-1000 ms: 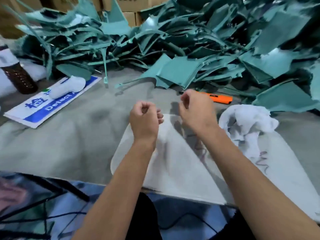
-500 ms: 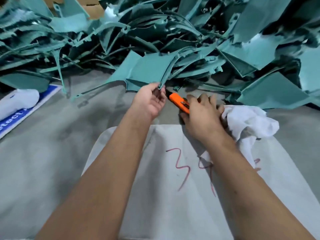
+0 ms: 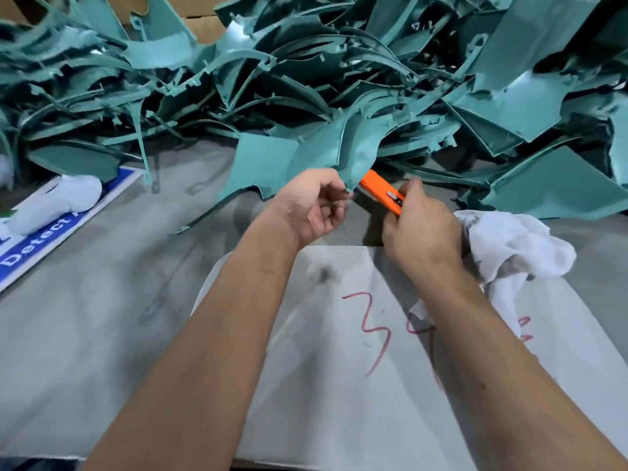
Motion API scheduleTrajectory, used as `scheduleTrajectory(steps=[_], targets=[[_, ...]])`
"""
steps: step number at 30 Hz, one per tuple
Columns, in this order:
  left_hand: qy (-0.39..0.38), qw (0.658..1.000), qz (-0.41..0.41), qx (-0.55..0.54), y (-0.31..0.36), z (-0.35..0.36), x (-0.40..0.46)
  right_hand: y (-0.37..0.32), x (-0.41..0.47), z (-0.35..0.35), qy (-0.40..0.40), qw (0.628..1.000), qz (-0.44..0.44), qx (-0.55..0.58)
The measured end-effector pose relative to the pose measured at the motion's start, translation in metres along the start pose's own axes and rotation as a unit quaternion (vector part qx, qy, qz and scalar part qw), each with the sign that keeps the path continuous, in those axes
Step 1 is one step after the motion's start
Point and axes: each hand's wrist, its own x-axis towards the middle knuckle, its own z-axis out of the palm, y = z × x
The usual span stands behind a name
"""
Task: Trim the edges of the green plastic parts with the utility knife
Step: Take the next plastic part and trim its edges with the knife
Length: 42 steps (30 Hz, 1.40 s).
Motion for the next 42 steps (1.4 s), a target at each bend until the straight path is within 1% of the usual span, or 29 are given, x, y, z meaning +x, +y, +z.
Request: scheduleTrajectory(steps=[2, 3, 4, 5, 6, 7, 8, 9, 11, 12, 13, 15, 17, 19, 21, 23, 24, 25, 26, 28, 30, 31, 32, 34, 36, 37, 39, 41, 42], targets=[[0.095, 0.983, 0.062, 0.147, -0.001, 0.0, 0.0, 0.003, 0.001, 0.001, 0.003, 1.0, -0.002, -0.004], [0.171, 0.946, 0.123, 0.244, -0.003, -0.005, 0.002, 0.004, 0.001, 0.001, 0.006, 1.0, -0.003, -0.005], [0.262, 0.883, 0.197, 0.337, -0.005, -0.012, 0.002, 0.005, 0.002, 0.002, 0.01, 1.0, -0.006, -0.001], [0.337, 0.803, 0.27, 0.412, -0.005, -0.021, 0.002, 0.005, 0.002, 0.002, 0.01, 1.0, -0.011, 0.005], [0.378, 0.729, 0.321, 0.472, -0.004, -0.03, 0.0, 0.006, 0.002, 0.002, 0.003, 1.0, -0.018, 0.01], [0.392, 0.677, 0.344, 0.519, -0.002, -0.039, 0.001, 0.006, 0.003, 0.003, -0.008, 1.0, -0.028, 0.01], [0.389, 0.644, 0.332, 0.569, 0.001, -0.05, 0.004, 0.006, 0.003, 0.004, -0.022, 0.999, -0.04, 0.008], [0.384, 0.626, 0.284, 0.616, 0.005, -0.059, 0.007, 0.006, 0.002, 0.005, -0.034, 0.998, -0.052, 0.003], [0.383, 0.615, 0.172, 0.667, 0.01, -0.074, 0.008, 0.005, 0.0, 0.007, -0.047, 0.996, -0.076, -0.012], [0.383, 0.612, 0.143, 0.678, 0.01, -0.083, 0.008, 0.004, 0.0, 0.007, -0.053, 0.995, -0.088, -0.015], [0.382, 0.607, 0.147, 0.681, 0.008, -0.093, 0.008, 0.003, -0.001, 0.007, -0.059, 0.993, -0.101, -0.01], [0.381, 0.596, 0.204, 0.677, 0.005, -0.11, 0.006, 0.0, -0.001, 0.004, -0.076, 0.988, -0.136, 0.012], [0.381, 0.597, 0.234, 0.666, 0.006, -0.125, 0.003, -0.002, -0.002, 0.002, -0.093, 0.978, -0.185, 0.03], [0.393, 0.601, 0.232, 0.656, 0.01, -0.132, 0.001, -0.004, -0.006, 0.0, -0.103, 0.968, -0.224, 0.055], [0.437, 0.597, 0.234, 0.631, 0.012, -0.134, -0.004, -0.006, -0.009, 0.0, -0.101, 0.956, -0.253, 0.106], [0.492, 0.589, 0.271, 0.582, 0.012, -0.127, -0.012, -0.007, -0.011, 0.0, -0.087, 0.945, -0.26, 0.176], [0.51, 0.593, 0.302, 0.545, 0.012, -0.12, -0.017, -0.007, -0.011, 0.0, -0.076, 0.941, -0.254, 0.209], [0.517, 0.612, 0.337, 0.495, 0.014, -0.111, -0.023, -0.007, -0.012, 0.0, -0.063, 0.937, -0.245, 0.243], [0.512, 0.642, 0.371, 0.434, 0.017, -0.102, -0.028, -0.008, -0.013, -0.001, -0.053, 0.931, -0.232, 0.278], [0.456, 0.732, 0.432, 0.263, 0.022, -0.083, -0.034, -0.008, -0.013, 0.0, -0.056, 0.914, -0.186, 0.355], [0.323, 0.827, 0.459, 0.04, 0.028, -0.066, -0.038, -0.009, -0.013, 0.0, -0.07, 0.89, -0.118, 0.436], [0.246, 0.857, 0.451, -0.044, 0.029, -0.059, -0.04, -0.008, -0.013, -0.001, -0.076, 0.869, -0.086, 0.481], [0.177, 0.877, 0.437, -0.09, 0.027, -0.054, -0.042, -0.009, -0.013, -0.002, -0.083, 0.842, -0.058, 0.53], [0.062, 0.911, 0.392, -0.115, 0.016, -0.046, -0.042, -0.009, -0.013, -0.005, -0.119, 0.781, -0.023, 0.612], [-0.007, 0.933, 0.346, -0.102, -0.001, -0.037, -0.039, -0.008, -0.013, -0.007, -0.179, 0.749, -0.024, 0.638], [-0.018, 0.938, 0.335, -0.085, -0.009, -0.033, -0.037, -0.007, -0.014, -0.007, -0.208, 0.747, -0.037, 0.63], [-0.004, 0.944, 0.327, -0.043, -0.021, -0.025, -0.033, -0.008, -0.016, -0.006, -0.235, 0.768, -0.073, 0.591], [-0.01, 0.946, 0.322, -0.021, -0.026, -0.024, -0.029, -0.01, -0.017, -0.004, -0.206, 0.791, -0.082, 0.57], [-0.033, 0.947, 0.319, -0.018, -0.026, -0.025, -0.029, -0.011, -0.018, -0.004, -0.19, 0.79, -0.075, 0.579]])
